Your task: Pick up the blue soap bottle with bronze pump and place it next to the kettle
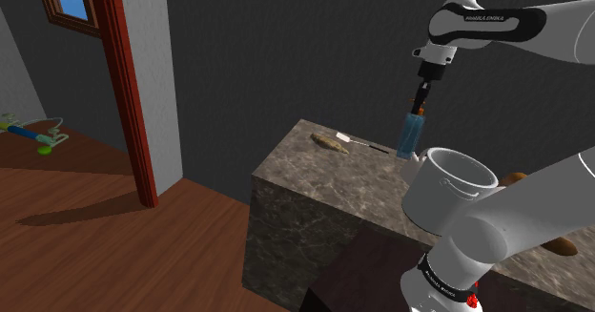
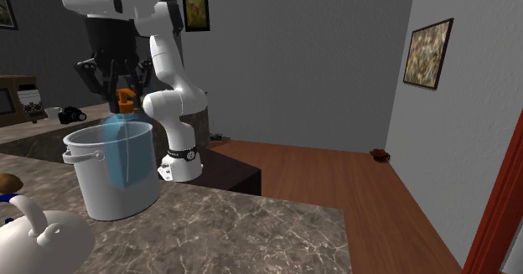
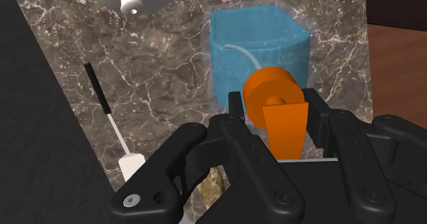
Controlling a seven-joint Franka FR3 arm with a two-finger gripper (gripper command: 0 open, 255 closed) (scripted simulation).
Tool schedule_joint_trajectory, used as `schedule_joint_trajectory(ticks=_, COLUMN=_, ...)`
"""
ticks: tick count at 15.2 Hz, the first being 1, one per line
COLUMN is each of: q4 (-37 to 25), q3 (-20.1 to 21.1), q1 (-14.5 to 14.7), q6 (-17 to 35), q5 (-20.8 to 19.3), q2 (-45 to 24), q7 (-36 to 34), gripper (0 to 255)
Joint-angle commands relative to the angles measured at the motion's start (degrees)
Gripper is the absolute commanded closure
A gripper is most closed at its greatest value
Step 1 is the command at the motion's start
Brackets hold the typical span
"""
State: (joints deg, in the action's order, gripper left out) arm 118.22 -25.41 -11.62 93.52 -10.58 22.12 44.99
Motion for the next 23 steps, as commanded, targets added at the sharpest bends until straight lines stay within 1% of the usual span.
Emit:
schedule_joint_trajectory(ticks=1, q4=1.7, q3=-0.2, q1=-0.1, q6=1.5, q5=-0.2, q2=0.2, q7=-0.1, gripper=255)
schedule_joint_trajectory(ticks=12, q4=9.7, q3=-1.2, q1=-0.5, q6=10.0, q5=-0.8, q2=-0.2, q7=-0.4, gripper=255)
schedule_joint_trajectory(ticks=23, q4=16.5, q3=-2.7, q1=-0.6, q6=18.8, q5=-1.0, q2=-2.3, q7=-0.2, gripper=255)
